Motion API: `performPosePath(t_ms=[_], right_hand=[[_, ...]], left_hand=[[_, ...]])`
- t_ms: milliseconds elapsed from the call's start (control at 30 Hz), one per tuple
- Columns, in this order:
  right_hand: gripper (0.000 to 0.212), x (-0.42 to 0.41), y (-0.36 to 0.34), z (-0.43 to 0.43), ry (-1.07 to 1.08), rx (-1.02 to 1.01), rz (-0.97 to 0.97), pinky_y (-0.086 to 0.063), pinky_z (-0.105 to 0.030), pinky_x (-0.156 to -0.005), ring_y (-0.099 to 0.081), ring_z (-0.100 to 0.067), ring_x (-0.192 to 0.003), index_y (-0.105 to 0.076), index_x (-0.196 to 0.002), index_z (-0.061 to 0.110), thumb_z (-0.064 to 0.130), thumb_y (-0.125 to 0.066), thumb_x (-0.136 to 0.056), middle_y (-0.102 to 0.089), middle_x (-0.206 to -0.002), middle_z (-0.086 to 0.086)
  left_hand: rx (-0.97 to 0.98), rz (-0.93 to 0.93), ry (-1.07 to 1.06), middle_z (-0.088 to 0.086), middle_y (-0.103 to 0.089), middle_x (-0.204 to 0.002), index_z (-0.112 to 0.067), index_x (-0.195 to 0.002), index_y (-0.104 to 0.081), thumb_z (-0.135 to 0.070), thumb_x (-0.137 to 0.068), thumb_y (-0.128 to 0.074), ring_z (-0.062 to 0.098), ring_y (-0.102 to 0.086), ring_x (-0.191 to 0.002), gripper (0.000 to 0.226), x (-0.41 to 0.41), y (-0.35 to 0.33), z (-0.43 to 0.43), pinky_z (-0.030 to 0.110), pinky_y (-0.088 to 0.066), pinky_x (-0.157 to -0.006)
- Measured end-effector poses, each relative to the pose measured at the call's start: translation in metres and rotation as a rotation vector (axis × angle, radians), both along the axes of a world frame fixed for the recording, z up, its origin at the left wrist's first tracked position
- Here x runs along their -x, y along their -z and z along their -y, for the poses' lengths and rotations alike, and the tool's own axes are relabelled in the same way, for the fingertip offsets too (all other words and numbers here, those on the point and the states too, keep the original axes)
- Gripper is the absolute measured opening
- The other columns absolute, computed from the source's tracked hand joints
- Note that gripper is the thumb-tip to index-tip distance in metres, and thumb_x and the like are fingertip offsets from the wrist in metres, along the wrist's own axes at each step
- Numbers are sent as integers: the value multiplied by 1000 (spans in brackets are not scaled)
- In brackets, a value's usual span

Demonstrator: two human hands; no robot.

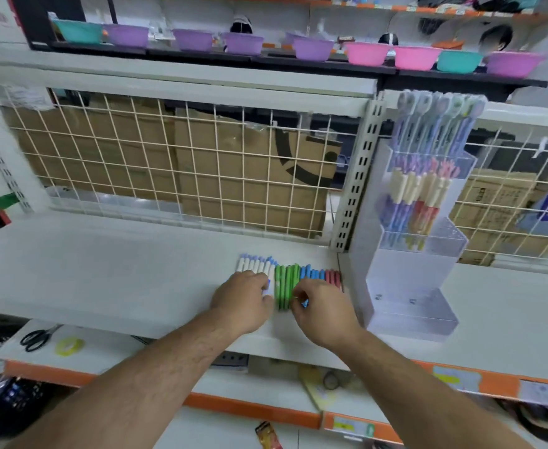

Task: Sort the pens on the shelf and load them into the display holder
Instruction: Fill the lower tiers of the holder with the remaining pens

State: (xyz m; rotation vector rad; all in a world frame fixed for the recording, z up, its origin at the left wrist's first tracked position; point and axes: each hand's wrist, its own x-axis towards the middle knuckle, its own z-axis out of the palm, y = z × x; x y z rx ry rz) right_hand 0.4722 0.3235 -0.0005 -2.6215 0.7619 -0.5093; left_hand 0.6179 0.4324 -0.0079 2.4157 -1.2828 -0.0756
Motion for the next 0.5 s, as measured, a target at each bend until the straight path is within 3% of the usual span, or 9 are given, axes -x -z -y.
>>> performPosePath(t_ms=[67, 167, 333, 500], right_hand=[[13, -8, 11, -10, 38, -20, -13, -48, -34, -63, -60, -20, -78, -63, -83, 19, 28, -59, -92, -65, -84, 1], [22, -11, 31, -23, 81, -118, -41, -36, -26, -50, -55, -13, -63, -54, -75, 23, 30, -60, -95, -59, -71, 7], [18, -14, 43, -26, 153, -307, -29, -44, -20, -54, -60, -7, -66, -62, -77, 25, 30, -62, -94, -64, -71, 9], [16, -15, 46, -22, 209, -410, 43, -40, -11, -51, -61, 0, -63, -64, -74, 26, 29, -67, -90, -66, -67, 13]], left_hand=[[-17, -8, -50, 0, -61, -102, -21, -97, -62, -33, -90, -58, 22, -56, -94, 15, -19, 4, -12, 32, -48, -75], [-66, -135, -143, 6, -62, -105, -14, -106, -58, -39, -93, -58, 25, -59, -94, 29, -39, 14, -21, 33, -48, -74], [-122, -248, -233, 6, -59, -110, -12, -112, -52, -57, -85, -62, 25, -60, -97, 54, -56, 28, -14, 31, -44, -68], [-129, -289, -268, 3, -59, -99, -17, -99, -46, -41, -83, -66, 21, -56, -80, 34, -65, 32, -9, 29, -37, -55]])
